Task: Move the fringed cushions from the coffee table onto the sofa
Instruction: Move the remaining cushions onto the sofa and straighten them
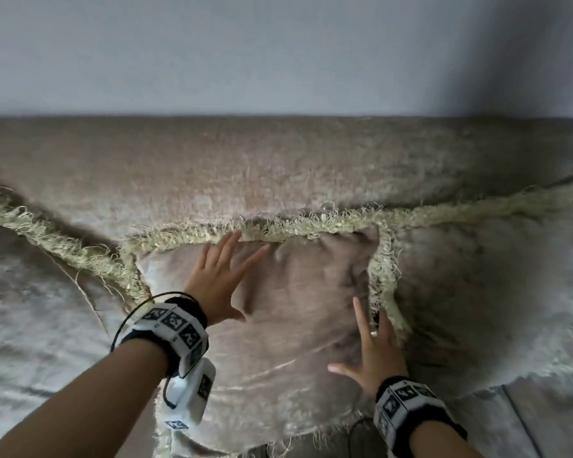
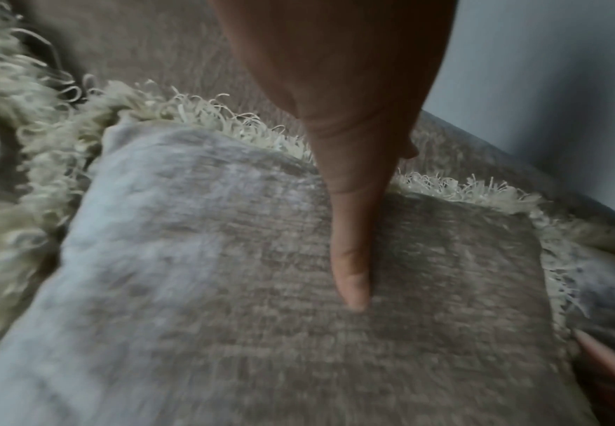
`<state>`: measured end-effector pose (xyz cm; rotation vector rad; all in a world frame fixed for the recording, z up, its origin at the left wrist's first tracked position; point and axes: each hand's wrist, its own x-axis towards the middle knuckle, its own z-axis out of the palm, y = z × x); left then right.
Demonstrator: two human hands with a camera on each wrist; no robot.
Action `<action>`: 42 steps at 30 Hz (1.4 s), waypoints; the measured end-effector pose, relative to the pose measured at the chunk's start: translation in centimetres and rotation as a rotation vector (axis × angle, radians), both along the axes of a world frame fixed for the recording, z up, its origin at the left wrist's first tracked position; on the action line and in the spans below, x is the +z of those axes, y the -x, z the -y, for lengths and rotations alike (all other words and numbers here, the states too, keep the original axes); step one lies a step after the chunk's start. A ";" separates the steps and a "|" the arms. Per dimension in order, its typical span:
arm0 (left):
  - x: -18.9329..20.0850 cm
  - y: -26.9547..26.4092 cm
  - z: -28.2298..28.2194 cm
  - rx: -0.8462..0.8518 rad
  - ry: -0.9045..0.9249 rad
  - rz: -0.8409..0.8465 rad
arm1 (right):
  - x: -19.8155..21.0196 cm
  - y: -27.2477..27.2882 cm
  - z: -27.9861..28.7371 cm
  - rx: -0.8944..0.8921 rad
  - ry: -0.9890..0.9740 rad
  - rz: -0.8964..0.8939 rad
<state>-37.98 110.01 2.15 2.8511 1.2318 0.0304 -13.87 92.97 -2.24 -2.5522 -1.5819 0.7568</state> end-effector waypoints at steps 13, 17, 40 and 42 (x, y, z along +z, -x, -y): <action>-0.9 -2.4 -2.3 0.098 -0.003 -0.258 | -6.5 -2.0 -2.2 0.114 -0.210 -0.135; -2.2 -2.4 -3.2 0.061 -0.089 -0.248 | -8.1 -2.4 -2.7 0.079 -0.305 -0.261; 2.6 -2.4 0.2 0.013 -0.038 -0.035 | -3.7 -2.5 -1.7 -0.042 -0.401 -0.457; 4.1 -1.9 0.8 0.047 -0.053 -0.001 | -0.9 -3.1 -2.0 -0.006 -0.407 -0.394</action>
